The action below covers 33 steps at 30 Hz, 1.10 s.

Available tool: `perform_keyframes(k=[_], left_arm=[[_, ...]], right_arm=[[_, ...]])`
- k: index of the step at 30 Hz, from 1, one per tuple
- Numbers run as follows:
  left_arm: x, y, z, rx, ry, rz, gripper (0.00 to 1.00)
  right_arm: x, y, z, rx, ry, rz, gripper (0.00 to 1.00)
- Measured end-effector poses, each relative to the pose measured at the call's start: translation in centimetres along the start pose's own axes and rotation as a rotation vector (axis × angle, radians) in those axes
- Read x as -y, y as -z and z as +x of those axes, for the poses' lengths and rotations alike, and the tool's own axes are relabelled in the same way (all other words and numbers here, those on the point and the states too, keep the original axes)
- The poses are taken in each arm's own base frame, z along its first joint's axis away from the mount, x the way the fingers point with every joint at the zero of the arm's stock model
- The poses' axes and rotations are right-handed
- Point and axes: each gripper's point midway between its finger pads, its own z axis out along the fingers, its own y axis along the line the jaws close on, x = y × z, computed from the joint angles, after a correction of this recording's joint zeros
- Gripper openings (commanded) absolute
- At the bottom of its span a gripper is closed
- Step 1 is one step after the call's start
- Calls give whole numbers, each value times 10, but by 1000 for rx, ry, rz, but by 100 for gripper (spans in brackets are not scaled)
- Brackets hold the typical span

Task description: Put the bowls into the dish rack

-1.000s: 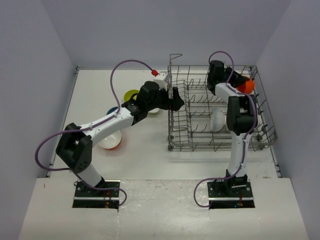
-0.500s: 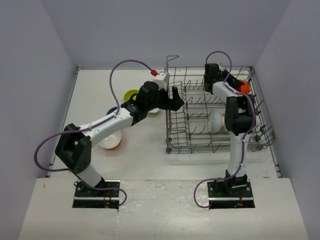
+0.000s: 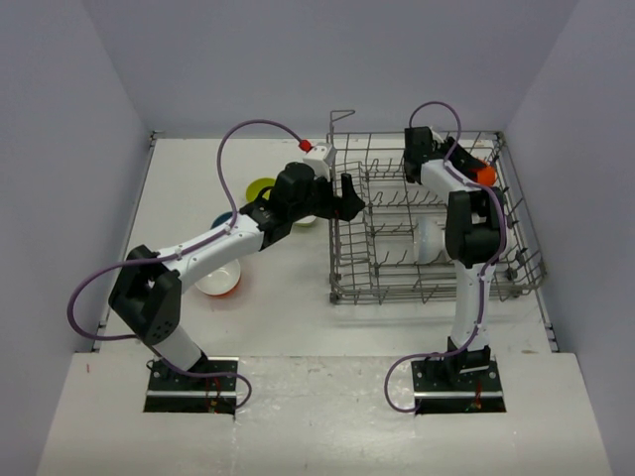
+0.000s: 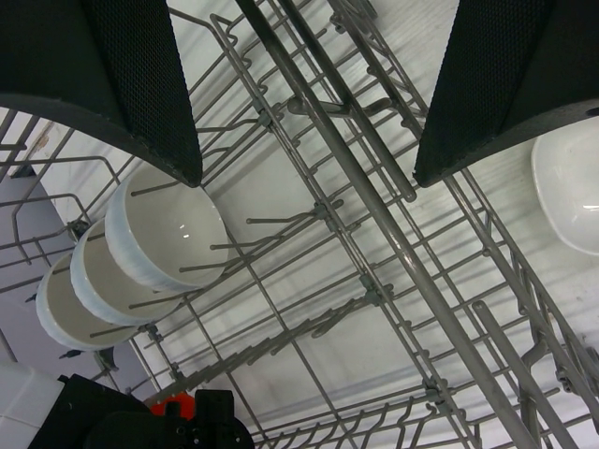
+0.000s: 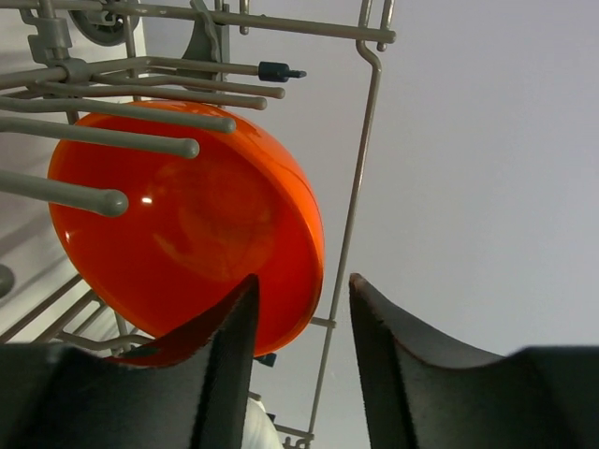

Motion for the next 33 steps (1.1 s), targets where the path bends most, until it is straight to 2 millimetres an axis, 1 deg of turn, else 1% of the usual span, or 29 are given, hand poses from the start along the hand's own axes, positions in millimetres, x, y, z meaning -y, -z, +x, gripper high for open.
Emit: perform_keyframes(k=[1,3,4,7,8,11,15,18,21,24,26,27,29,30,31,33], left_arm=[[0,0,0,0,0,0,96],[0,0,0,0,0,0,96],[0,0,0,1,0,1,96],[1,1,-1,4,0,2,96],[1,1,-2,5,0,3,96],[2,2,-3,8,0,6,96],[2,2,-3,7,1,9,95],[2,2,-3,6,1,7,97],[0,2,-2,3,1,-6,100],[-2,4,-6,10,-1,-24,100],[-3,6,-9,9,-13,-38,100],[-1,9,-15,19,-16,-38,100],[-2,16,-25,42,-33,-60,100],[-2,21,-30,53,-40,-74,100],[-3,29,-37,70,-45,-90,100],[-4,46,-52,111,-50,-118,100]], right_arm=[[1,0,0,0,3,0,48],[2,0,0,-1,11,-1,50],[3,1,-1,-1,14,-1,57],[7,2,-1,3,26,-4,70],[8,2,-1,7,30,-6,85],[12,10,-6,42,41,-26,99],[10,34,-17,127,42,-91,99],[5,53,-29,192,-1,-170,99],[2,70,-41,246,-87,-266,99],[10,84,-44,286,-204,-348,99],[26,94,-41,312,-300,-394,99],[39,99,-39,330,-357,-414,99],[71,115,-32,382,-503,-463,99],[91,125,-27,418,-597,-489,99],[110,134,-19,453,-687,-514,99],[149,155,6,531,-864,-564,99]])
